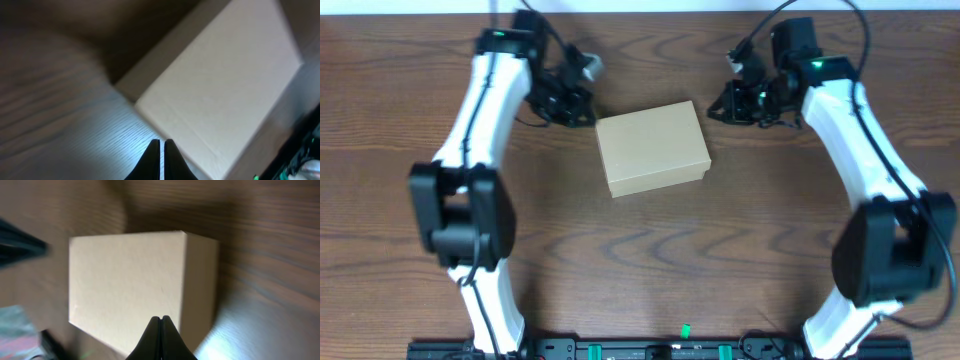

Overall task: Pack container
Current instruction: 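Press the closed lid down and pull both grippers back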

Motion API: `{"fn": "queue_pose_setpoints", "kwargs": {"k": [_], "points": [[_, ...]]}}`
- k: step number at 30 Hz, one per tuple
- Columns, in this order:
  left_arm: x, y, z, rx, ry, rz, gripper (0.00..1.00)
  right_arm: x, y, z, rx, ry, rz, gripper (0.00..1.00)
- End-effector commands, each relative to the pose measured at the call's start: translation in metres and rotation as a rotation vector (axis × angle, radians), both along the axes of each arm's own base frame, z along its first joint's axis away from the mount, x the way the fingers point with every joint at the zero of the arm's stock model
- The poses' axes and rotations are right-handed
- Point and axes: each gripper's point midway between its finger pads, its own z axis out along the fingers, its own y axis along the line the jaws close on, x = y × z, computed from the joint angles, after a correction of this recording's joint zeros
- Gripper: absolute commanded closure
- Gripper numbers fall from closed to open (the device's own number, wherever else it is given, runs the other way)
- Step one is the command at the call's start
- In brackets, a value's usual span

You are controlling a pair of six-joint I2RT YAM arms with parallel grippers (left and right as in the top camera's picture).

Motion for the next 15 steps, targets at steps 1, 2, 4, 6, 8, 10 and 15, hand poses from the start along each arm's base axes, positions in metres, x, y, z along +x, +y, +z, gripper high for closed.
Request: {"fn": "queue_pose_setpoints", "kwargs": {"k": [1, 2, 4, 6, 8, 10, 15], "points": [[0.008, 0.024, 0.056, -0.048, -0.114, 0.094, 0.94, -0.004, -0.029, -0.01, -0.164, 0.024, -0.08, 0.99], [0.009, 0.032, 0.057, -0.048, -0.109, 0.121, 0.94, -0.01, -0.031, -0.015, -0.173, 0.054, -0.081, 0.99], [0.009, 0.049, 0.052, -0.051, -0.077, 0.174, 0.94, -0.024, -0.032, -0.029, -0.179, 0.126, -0.094, 0.99], [0.005, 0.056, 0.032, -0.088, -0.009, 0.216, 0.94, -0.044, -0.029, -0.053, -0.189, 0.207, -0.097, 0.99], [-0.001, 0.05, 0.016, -0.126, 0.029, 0.213, 0.94, -0.054, -0.024, -0.067, -0.189, 0.241, -0.095, 0.99], [-0.007, 0.045, -0.006, -0.156, 0.076, 0.237, 0.94, -0.062, -0.015, -0.076, -0.177, 0.261, -0.083, 0.99], [-0.023, 0.034, -0.044, -0.227, 0.153, 0.263, 0.94, -0.07, 0.011, -0.086, -0.153, 0.251, -0.035, 0.99]]}}
